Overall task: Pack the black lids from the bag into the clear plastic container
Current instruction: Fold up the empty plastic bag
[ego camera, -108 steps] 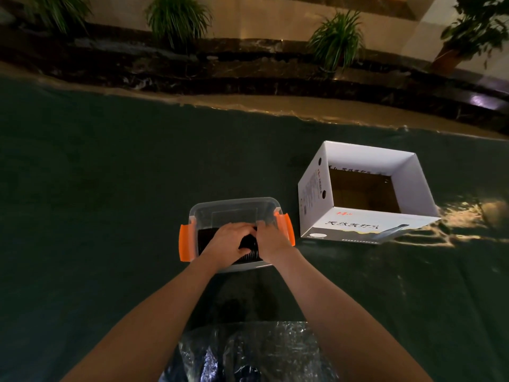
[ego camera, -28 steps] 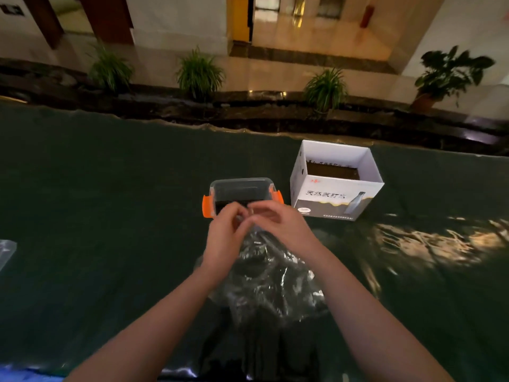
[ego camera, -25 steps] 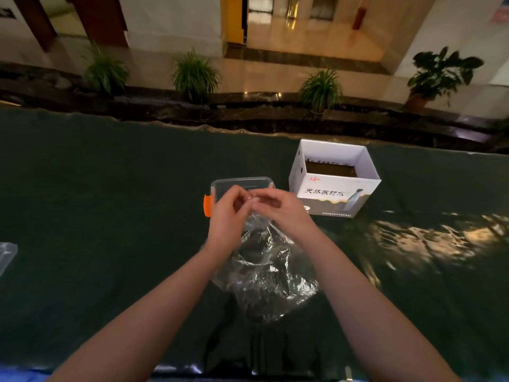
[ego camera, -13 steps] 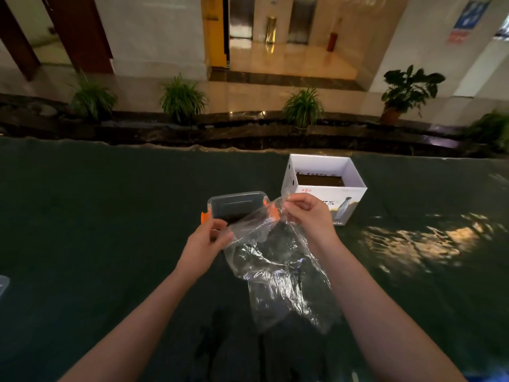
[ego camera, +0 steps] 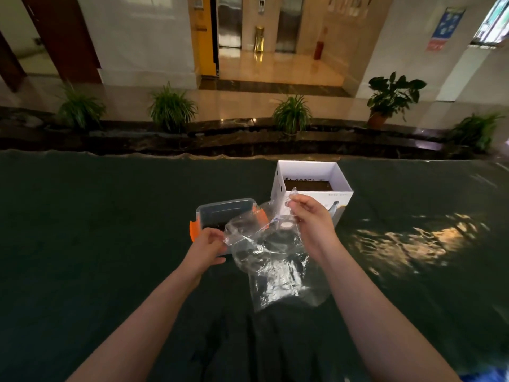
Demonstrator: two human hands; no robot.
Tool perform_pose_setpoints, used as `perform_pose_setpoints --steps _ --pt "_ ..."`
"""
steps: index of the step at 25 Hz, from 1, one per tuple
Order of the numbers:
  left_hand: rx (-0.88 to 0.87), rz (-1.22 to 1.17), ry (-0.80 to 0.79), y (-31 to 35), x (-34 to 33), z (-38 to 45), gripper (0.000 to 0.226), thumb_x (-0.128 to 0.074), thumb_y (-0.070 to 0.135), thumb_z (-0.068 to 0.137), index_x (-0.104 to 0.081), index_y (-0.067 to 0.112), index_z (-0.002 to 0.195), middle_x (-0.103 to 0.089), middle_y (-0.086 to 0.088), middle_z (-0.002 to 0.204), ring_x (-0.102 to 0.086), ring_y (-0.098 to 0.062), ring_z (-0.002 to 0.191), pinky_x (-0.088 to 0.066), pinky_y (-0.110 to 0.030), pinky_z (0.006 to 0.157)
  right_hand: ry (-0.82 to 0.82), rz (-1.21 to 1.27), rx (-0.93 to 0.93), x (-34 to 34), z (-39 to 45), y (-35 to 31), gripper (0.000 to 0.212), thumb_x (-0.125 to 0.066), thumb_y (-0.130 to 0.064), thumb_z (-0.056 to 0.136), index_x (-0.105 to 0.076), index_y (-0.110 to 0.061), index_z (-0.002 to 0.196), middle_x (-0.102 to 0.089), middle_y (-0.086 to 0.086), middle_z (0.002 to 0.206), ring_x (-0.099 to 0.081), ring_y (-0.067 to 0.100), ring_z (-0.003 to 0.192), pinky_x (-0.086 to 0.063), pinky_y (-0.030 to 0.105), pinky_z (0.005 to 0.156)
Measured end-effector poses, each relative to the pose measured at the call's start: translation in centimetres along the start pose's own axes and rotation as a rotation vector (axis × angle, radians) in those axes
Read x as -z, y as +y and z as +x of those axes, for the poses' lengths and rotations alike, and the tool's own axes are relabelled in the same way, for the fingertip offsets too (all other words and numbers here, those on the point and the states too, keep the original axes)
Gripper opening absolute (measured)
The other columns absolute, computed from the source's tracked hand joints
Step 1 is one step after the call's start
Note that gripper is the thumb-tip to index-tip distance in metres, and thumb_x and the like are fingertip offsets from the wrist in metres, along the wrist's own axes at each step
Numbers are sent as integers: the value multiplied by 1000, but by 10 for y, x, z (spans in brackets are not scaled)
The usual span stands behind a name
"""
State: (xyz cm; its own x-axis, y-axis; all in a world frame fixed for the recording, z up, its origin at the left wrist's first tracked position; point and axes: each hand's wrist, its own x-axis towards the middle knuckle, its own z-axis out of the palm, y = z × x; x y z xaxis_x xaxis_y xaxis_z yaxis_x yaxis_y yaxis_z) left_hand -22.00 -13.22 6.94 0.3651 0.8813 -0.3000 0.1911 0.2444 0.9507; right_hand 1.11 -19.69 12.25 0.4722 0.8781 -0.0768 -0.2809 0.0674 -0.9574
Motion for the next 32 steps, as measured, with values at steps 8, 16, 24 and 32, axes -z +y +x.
perform_pose_setpoints --steps 8,16,24,32 --pt "-125 -61 -26 -1 -9 9 29 -76 20 80 -63 17 105 -69 -3 107 -71 -15 93 -57 -25 72 121 -108 -21 15 10 6 8 -65 -13 91 -69 -11 98 -65 14 97 -57 28 85 -55 33 74" --pt "-231 124 163 9 0 22 9 -68 7 85 -68 15 88 -71 -6 82 -69 -20 77 -59 -35 77 179 -225 -53 33 23 3 12 -70 -8 86 -69 -12 97 -69 10 100 -66 30 96 -57 42 85" --pt "-155 299 72 8 22 31 14 -66 8 85 -70 21 89 -72 -3 90 -71 -19 83 -59 -39 80 -60 -189 -126 55 23 -2 11 -64 -22 92 -71 -17 99 -68 7 108 -64 27 106 -50 40 95" --pt "-376 752 23 30 10 26 24 -65 17 86 -60 40 82 -62 20 86 -61 2 81 -44 -12 65 240 -501 123 55 31 -2 14 -63 -25 93 -69 -12 96 -65 -2 76 -56 6 63 -42 15 55"
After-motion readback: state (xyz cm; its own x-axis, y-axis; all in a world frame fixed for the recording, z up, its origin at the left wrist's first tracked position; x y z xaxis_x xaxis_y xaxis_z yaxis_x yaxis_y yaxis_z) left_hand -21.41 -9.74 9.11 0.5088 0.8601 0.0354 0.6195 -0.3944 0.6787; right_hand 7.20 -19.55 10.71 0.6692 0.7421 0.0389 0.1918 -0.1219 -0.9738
